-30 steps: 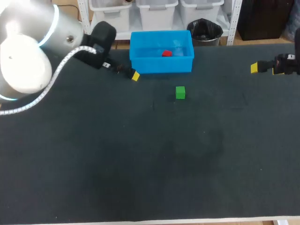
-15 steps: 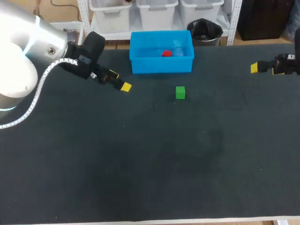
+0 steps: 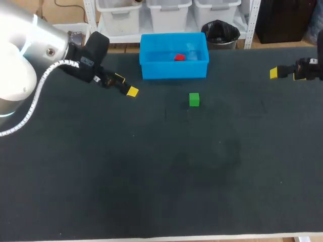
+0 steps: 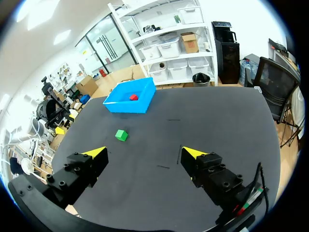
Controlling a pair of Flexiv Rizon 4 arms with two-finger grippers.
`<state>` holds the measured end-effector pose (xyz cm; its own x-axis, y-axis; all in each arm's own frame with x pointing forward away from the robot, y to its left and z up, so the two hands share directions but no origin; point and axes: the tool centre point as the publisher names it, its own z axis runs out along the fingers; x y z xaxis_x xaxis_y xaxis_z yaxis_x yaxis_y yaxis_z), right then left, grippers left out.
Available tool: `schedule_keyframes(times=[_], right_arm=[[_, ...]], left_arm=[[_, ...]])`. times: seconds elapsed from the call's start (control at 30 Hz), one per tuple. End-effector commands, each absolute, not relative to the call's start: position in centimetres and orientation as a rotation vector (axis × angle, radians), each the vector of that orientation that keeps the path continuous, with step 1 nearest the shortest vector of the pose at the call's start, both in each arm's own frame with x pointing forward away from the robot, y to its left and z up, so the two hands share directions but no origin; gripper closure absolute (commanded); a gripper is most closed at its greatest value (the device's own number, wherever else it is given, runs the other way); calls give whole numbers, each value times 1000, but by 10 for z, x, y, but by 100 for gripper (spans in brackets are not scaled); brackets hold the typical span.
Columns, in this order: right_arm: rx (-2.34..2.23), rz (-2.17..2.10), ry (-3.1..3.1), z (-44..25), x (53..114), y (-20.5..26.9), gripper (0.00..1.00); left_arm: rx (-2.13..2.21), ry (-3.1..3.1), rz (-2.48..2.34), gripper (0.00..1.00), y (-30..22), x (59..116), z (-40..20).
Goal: Use the left arm to pick the red cube and place it into the blue plastic box first, then use the right arm to grasp the green cube and put it into the same blue plastic box after the first action is fully finished.
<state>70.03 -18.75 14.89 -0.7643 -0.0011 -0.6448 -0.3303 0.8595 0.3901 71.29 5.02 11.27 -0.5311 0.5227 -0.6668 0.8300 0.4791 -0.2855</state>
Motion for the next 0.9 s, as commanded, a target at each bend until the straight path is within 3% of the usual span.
schedule_keyframes(times=[0.03,0.4,0.9], right_arm=[[-238,648,2369,149,700,-187,0],[-200,620,2396,148,696,-189,0],[-299,599,2480,150,718,-153,0]], left_arm=[[1118,2225,-822,0,51,713,112],[1118,2225,-822,0,51,713,112],[1118,2225,-822,0,51,713,112]])
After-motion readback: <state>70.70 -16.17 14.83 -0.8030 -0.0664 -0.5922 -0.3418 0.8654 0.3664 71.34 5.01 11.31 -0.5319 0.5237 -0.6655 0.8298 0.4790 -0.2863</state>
